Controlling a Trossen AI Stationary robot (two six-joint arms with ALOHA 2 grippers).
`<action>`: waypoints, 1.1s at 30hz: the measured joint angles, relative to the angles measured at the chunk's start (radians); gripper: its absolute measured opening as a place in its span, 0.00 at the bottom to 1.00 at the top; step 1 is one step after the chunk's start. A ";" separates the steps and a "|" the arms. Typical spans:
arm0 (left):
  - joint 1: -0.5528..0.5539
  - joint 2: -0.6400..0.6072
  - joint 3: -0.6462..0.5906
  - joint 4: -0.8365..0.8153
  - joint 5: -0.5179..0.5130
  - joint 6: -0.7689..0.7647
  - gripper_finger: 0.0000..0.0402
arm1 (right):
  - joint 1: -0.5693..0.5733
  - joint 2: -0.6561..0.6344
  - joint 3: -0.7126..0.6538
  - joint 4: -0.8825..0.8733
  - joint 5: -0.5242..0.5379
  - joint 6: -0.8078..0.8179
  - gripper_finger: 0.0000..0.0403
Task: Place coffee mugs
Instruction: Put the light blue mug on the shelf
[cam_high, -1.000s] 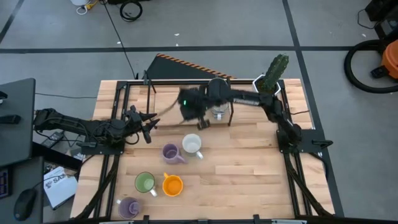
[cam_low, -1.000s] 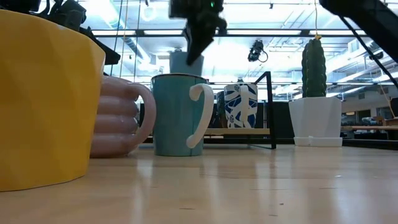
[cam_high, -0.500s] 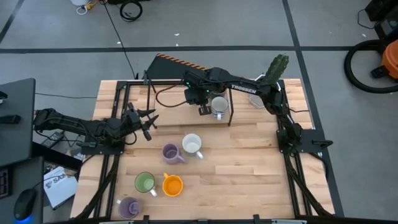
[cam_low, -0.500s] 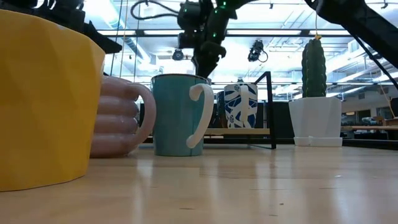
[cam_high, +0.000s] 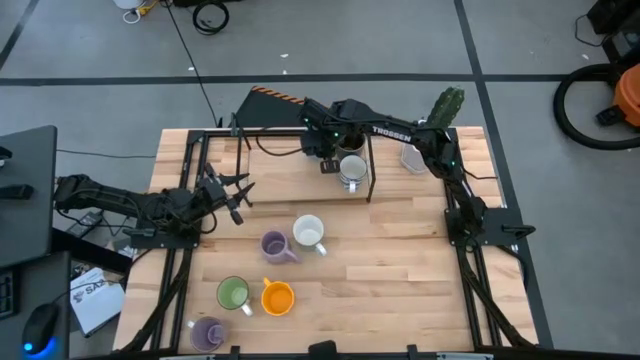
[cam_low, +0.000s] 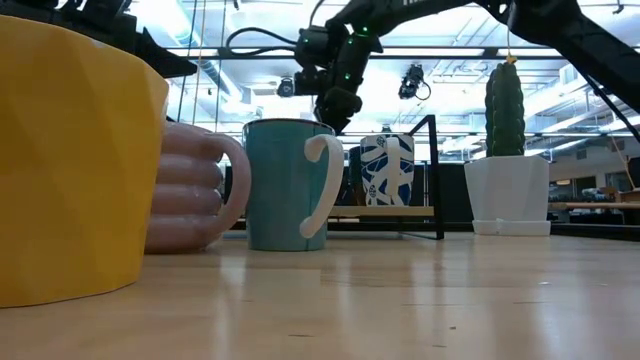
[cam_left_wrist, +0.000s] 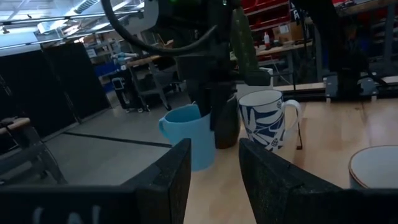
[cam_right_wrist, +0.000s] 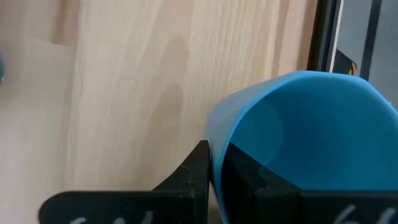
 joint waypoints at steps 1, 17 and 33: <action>0.000 0.000 0.000 0.000 0.000 -0.003 0.35 | -0.001 0.000 -0.003 0.003 -0.014 0.000 0.09; 0.000 0.000 0.000 -0.001 0.003 -0.017 0.35 | -0.001 0.000 -0.085 0.059 0.021 0.009 0.09; 0.000 0.000 0.000 -0.002 0.003 -0.019 0.35 | -0.006 0.000 -0.085 0.051 0.027 0.025 0.09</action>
